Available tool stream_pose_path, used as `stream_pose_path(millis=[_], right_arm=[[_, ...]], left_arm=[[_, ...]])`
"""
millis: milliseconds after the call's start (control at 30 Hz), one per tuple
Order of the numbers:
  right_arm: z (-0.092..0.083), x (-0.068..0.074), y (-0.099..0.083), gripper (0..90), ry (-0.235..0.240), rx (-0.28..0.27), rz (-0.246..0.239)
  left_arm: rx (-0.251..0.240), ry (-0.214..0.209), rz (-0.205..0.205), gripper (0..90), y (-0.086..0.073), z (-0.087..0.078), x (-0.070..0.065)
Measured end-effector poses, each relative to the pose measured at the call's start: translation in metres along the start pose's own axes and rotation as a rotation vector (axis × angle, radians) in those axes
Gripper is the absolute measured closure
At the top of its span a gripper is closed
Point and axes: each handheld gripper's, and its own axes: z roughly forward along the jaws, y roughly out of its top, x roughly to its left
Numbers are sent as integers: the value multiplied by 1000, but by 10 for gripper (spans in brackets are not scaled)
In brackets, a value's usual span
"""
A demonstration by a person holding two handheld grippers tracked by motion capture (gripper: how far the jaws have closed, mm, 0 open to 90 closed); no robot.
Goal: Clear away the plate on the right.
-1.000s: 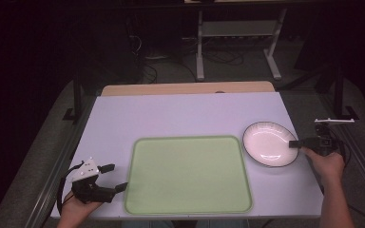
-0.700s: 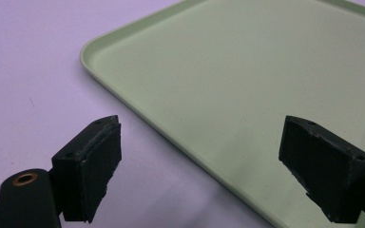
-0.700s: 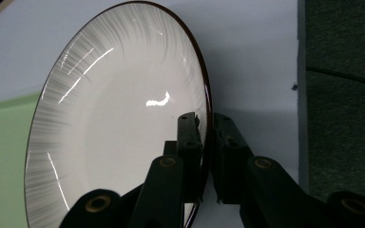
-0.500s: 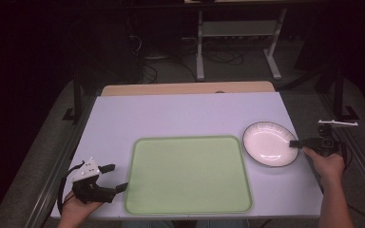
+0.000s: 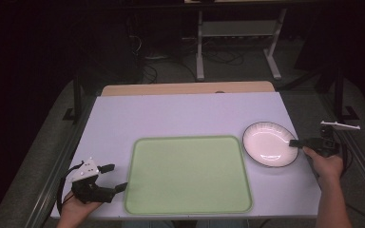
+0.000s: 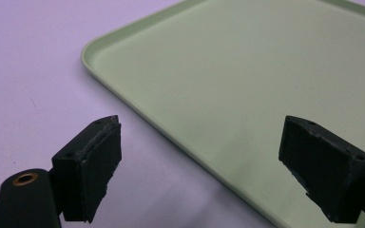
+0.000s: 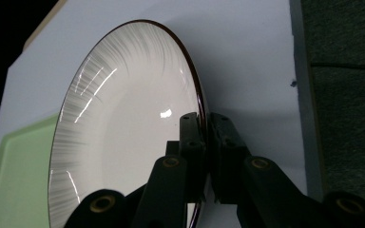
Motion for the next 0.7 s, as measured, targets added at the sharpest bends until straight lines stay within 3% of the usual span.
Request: stream_pose_path(millis=[100, 333, 467, 700], right_arm=[[0, -3, -1, 838, 24, -12, 26], [-2, -3, -2, 833, 49, -30, 31], [-3, -1, -1, 833, 43, -27, 20], [-8, 3, 0, 819, 78, -30, 0]], left_arm=[[-4, 1, 1, 142, 0, 0, 0], [-1, 0, -2, 142, 0, 0, 0], [-2, 1, -2, 141, 0, 0, 0], [-2, 2, -3, 142, 0, 0, 1]])
